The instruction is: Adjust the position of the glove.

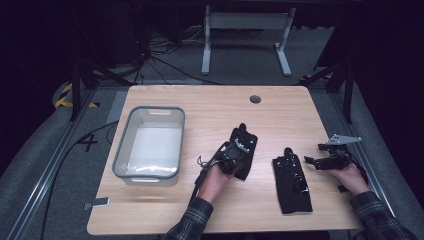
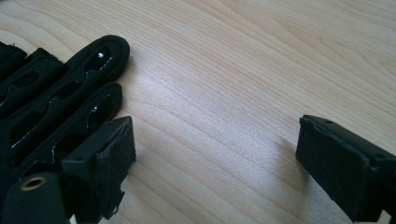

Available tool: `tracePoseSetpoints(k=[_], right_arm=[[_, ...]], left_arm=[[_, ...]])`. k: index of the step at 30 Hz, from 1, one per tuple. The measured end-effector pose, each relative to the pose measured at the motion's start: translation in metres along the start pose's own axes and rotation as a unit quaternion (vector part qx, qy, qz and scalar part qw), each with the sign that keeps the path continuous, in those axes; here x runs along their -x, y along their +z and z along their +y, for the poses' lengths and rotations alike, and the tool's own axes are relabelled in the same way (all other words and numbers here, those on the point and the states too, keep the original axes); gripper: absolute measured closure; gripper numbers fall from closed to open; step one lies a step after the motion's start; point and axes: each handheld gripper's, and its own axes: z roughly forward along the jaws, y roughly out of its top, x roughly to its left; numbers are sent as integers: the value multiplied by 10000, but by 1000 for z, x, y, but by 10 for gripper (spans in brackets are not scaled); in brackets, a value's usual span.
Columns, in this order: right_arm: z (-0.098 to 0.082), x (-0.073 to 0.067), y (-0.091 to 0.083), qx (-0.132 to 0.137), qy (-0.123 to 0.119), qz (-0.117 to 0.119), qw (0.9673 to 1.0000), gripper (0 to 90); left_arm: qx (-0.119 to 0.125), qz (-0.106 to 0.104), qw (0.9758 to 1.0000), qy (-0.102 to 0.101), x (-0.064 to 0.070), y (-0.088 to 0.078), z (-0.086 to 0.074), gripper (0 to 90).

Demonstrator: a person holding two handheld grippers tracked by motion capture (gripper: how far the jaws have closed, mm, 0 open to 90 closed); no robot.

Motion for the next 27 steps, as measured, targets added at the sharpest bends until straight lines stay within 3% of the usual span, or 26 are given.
tracePoseSetpoints(k=[7, 13, 19, 21, 25, 27], right_arm=[[0, 0, 0, 0, 2, 0, 10000, 127], [0, 0, 0, 0, 1, 0, 10000, 127], [0, 0, 0, 0, 0, 2, 10000, 127], [0, 0, 0, 3, -2, 2, 10000, 127], [0, 0, 0, 1, 1, 2, 10000, 127], [0, 0, 0, 1, 0, 2, 10000, 127]], left_arm=[[-12, -293, 9994, 160, 16, 8, 5, 898], [6, -290, 9991, 302, 22, 7, 8, 897], [151, -140, 9996, 179, 9, -4, 13, 898], [308, -73, 9994, 123, -2, -10, 17, 897], [367, 88, 9993, 35, -18, -10, 22, 898], [286, 212, 9994, 43, -24, -6, 25, 897]])
